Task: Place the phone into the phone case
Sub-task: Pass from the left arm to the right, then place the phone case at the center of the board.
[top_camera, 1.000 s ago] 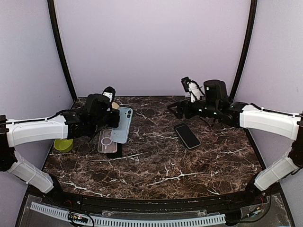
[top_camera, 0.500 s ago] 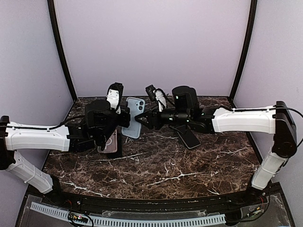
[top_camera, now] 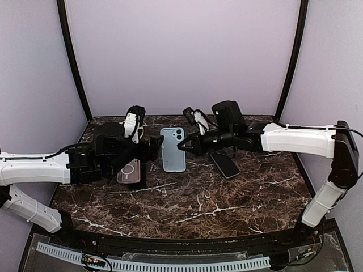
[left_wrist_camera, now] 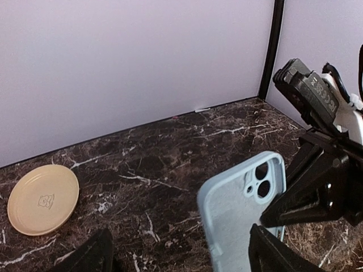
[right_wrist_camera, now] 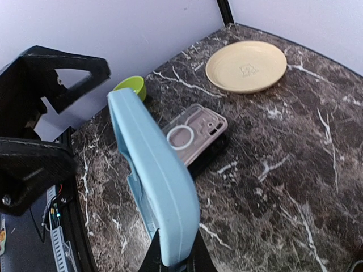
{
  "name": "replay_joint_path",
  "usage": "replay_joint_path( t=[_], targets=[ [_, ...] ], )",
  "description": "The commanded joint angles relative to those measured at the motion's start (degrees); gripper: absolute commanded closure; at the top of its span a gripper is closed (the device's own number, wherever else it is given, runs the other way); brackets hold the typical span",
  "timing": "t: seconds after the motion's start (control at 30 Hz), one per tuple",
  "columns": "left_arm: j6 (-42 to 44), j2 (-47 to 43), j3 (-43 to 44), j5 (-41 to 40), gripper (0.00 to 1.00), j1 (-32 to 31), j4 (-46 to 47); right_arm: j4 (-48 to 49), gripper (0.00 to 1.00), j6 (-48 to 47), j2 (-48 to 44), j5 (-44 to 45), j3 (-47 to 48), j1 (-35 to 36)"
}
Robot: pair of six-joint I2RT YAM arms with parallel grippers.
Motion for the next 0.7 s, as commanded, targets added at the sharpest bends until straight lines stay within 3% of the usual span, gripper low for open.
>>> replay_joint_path(
  t=[0.0, 0.2, 0.37, 0.57, 0.67],
  targets=[
    [-3.0, -3.1, 1.5, -0.4, 0.14, 0.5, -14.7, -14.6, 1.0, -0.2, -3.4, -10.1, -2.7, -3.9],
    [-6.0, -1.3, 3.8, 7.1, 0.14, 6.9, -23.0, -14.2, 1.0, 5.4, -0.3, -14.3, -7.7, -4.1],
    [-1.1, 0.6, 4.0, 7.7, 0.17, 8.8, -17.0, -12.1, 1.0, 7.4, 5.8, -17.3, -8.2, -4.1],
    [4.1, 3.0, 4.2, 8.4, 0.17, 10.8, -12.0, -17.5, 0.9, 4.9, 11.6, -12.9, -5.6, -4.5],
    [4.2, 3.7, 3.9, 8.6, 0.16, 11.6, -11.6, -19.4, 0.72, 6.3, 12.4, -6.6, -4.5, -4.7]
  ],
)
